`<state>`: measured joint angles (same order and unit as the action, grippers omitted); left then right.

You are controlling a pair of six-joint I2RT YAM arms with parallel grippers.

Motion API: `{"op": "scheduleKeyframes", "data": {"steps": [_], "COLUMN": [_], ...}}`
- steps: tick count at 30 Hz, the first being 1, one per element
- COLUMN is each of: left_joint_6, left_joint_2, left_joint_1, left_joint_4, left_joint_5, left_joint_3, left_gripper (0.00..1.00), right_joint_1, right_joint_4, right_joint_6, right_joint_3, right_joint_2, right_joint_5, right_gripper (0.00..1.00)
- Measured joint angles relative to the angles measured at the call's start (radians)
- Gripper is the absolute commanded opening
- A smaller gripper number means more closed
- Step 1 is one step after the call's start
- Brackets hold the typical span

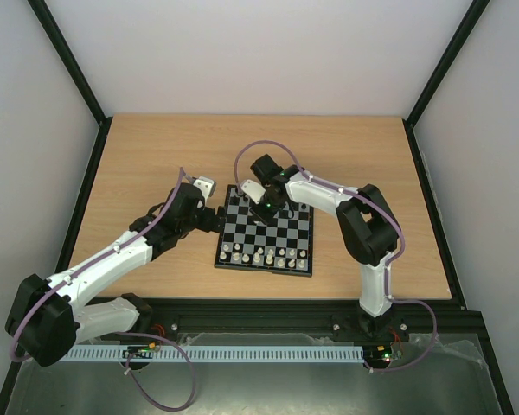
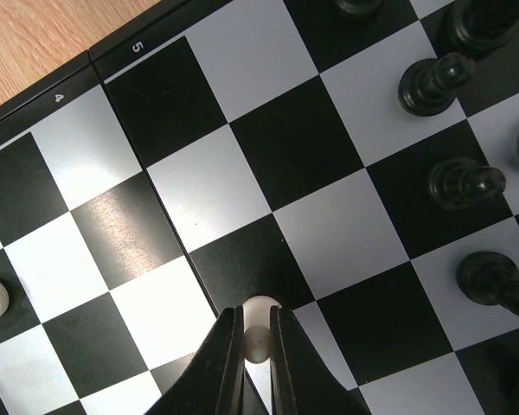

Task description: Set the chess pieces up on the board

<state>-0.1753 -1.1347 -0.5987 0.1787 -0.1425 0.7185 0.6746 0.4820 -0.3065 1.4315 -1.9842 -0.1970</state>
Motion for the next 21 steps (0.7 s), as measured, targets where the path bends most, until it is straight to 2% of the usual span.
{"op": "scheduleKeyframes", "data": {"steps": [8,21], "left_joint_6": [0.000,0.000], "left_joint_2": [0.000,0.000], "left_joint_1": [0.000,0.000], "left_joint_4": [0.000,0.000], "left_joint_5": [0.000,0.000], "left_joint_3": [0.000,0.000], "left_gripper": [0.99,0.99], "right_joint_1": [0.008,0.090], "right_joint_4": [0.003,0.052], "right_joint_6": [0.000,-0.027], "right_joint_3": [-0.005,-0.087], "right_joint_2": [0.005,0.092], "right_joint_5": [-0.023,-0.130], "right_gripper": [0.05,0.05]}}
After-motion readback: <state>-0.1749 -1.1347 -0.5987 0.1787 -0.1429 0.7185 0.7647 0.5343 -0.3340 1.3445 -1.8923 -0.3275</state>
